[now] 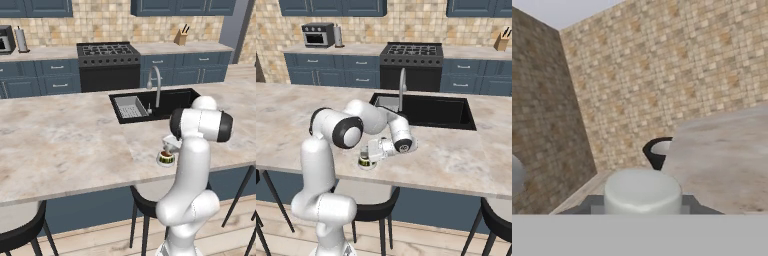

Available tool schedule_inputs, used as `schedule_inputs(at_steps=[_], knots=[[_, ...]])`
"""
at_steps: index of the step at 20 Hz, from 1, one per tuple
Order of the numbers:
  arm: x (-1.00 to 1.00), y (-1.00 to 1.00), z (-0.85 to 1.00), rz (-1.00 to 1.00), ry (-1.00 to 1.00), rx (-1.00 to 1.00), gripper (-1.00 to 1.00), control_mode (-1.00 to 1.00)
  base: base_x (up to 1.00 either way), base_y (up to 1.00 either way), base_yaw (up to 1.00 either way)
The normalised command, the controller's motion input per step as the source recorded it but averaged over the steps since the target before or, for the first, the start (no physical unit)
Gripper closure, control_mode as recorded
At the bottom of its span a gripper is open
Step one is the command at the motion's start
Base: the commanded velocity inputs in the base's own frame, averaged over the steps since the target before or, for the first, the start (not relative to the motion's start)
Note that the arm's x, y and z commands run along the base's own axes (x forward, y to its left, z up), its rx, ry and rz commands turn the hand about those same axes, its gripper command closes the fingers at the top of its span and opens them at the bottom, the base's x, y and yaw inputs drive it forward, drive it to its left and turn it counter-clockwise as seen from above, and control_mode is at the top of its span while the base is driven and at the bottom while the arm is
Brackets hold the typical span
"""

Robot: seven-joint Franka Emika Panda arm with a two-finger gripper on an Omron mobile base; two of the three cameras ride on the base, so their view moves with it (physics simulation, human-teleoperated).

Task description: Pick up the marshmallow and place it in the cup of hot chocolate on the dining counter.

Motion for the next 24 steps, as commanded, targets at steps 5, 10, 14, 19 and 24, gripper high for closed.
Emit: schedule_inputs(at_steps=[5, 10, 14, 19, 24], knots=[[0.34, -0.01, -0.15, 0.00, 0.00, 0.00, 1.00, -1.00, 0.00, 0.00, 0.00], [0.11, 0.00, -0.31, 0.00, 0.00, 0.00, 1.00, -1.00, 0.00, 0.00, 0.00], [0.19, 0.00, -0.26, 0.00, 0.00, 0.00, 1.00, -1.00, 0.00, 0.00, 0.00], [0.28, 0.00, -0.07, 0.00, 0.00, 0.00, 1.00, -1.00, 0.00, 0.00, 0.00], [-0.05, 0.01, -0.20, 0.00, 0.00, 0.00, 1.00, -1.00, 0.00, 0.00, 0.00]])
